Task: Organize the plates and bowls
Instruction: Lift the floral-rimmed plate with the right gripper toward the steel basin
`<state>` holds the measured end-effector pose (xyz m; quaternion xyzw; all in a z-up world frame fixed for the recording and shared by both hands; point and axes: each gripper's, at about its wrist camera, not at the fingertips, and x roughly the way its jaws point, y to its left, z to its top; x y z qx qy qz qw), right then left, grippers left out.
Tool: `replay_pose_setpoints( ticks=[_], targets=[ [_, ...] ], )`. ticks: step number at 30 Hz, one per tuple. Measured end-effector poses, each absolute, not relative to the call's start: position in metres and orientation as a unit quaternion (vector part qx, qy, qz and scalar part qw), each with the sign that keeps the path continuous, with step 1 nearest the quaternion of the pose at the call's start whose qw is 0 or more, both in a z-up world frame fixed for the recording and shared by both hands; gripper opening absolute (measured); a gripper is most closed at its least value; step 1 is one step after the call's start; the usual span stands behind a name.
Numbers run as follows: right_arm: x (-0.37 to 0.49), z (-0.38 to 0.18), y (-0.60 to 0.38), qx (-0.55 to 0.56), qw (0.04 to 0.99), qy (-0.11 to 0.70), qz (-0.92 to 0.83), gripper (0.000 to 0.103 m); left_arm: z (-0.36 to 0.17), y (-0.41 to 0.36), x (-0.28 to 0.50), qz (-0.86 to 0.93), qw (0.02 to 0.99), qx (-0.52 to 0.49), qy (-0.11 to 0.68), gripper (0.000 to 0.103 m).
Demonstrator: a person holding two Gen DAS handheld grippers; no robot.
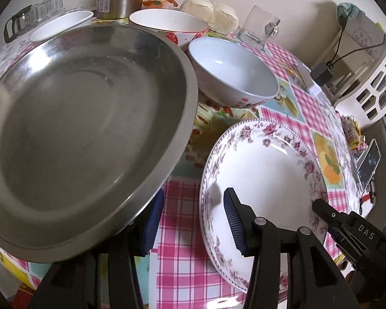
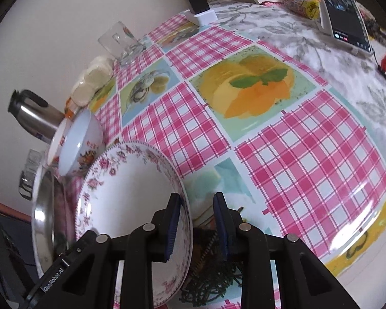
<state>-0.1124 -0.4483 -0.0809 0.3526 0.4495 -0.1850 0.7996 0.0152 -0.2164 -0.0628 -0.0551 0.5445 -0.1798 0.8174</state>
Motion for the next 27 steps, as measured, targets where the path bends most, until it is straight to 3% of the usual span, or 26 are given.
replay_pose_setpoints(
  ticks=[3,8,15,27],
  targets=[
    [-0.114,-0.082,-0.451,0.368,0.801,0.436,-0.179,0.029,-0.064,-0.215,0.018,-0.177,0.820,-0.066,0.540,0.037],
    [-0.113,-0.090,-0.452,0.396,0.806,0.415,-0.148,0.014,-0.066,-0.216,0.020,-0.184,0.819,-0.086,0.536,0.032],
    [-0.109,-0.088,-0.446,0.380,0.817,0.411,-0.141,0.013,-0.068,-0.211,0.016,-0.202,0.809,-0.104,0.541,0.014],
    [-0.110,-0.062,-0.438,0.326,0.838,0.416,-0.135,0.010,-0.063,-0.210,0.010,-0.216,0.804,-0.101,0.546,0.013]
  ],
)
